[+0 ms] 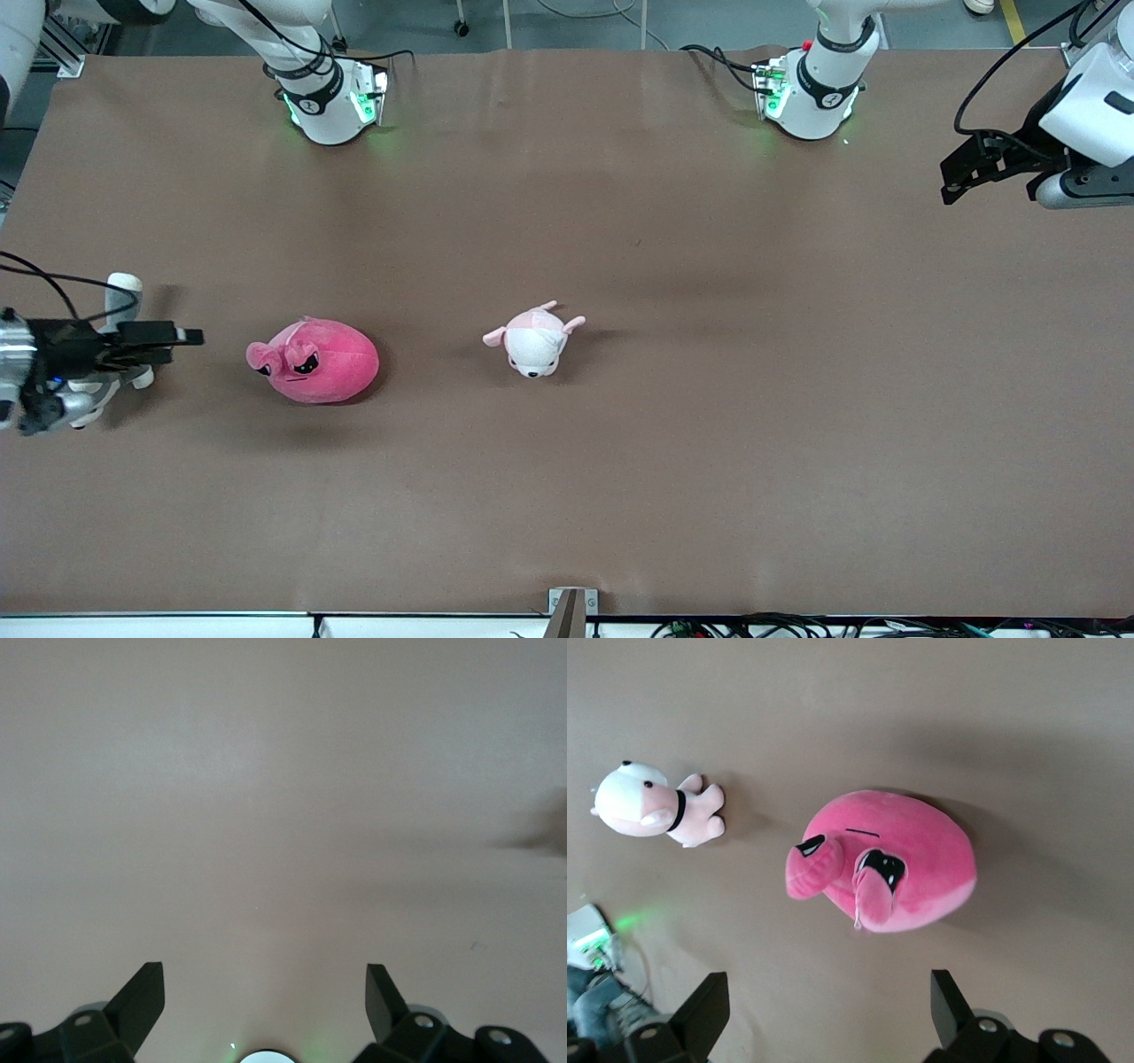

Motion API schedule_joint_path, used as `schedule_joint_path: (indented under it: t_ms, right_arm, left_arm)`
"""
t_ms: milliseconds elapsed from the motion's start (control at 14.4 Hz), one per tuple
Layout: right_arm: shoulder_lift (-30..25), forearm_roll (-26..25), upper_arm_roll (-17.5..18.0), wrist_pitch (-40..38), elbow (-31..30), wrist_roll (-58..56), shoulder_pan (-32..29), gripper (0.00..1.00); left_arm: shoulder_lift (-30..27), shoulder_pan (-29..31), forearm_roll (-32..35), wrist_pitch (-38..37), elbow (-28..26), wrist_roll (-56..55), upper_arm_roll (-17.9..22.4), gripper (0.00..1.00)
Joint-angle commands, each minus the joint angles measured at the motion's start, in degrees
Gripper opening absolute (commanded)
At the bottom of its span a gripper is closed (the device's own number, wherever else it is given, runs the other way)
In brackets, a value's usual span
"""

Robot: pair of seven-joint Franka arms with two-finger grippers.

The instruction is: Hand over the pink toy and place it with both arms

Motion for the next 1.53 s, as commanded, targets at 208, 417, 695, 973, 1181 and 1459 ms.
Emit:
schedule_joint_path:
  t_ms: [208,417,695,973,1181,1459]
  right_arm:
    - [-12.0,-15.8,0.6,0.1,-1.9,11.4,7.3,1.0]
    - [-14.8,-21.5,0.6,0.5,-1.9,15.3,8.7,1.0]
    - [-14.6,-23.6,0.0,3.3,0.9,15.5,8.3,1.0]
    - [-16.4,-24.5,0.1,5.9,-0.8,17.0,8.3,1.0]
    - [-22.7,-24.5,0.2,12.3,-10.7,17.1,8.3,1.0]
    - [-29.0,-24.4,0.3,14.4,-19.1,20.1,8.4,1.0]
  left_arm:
    - [-0.5,0.5,-2.0,-0.1,-0.3,1.0,0.0,1.0]
    - [-0.5,0.8,-2.1,-0.1,-0.4,1.1,0.1,1.0]
    - [-0.5,1.1,-2.1,-0.2,-0.4,2.1,0.1,1.0]
    - [-0.6,2.5,-2.1,-0.2,-0.4,2.3,0.1,1.0]
    - [-0.6,2.5,-2.1,-0.2,-0.3,2.2,0.0,1.0]
    - [-1.1,2.3,-2.0,-1.4,0.0,2.3,-0.5,1.0]
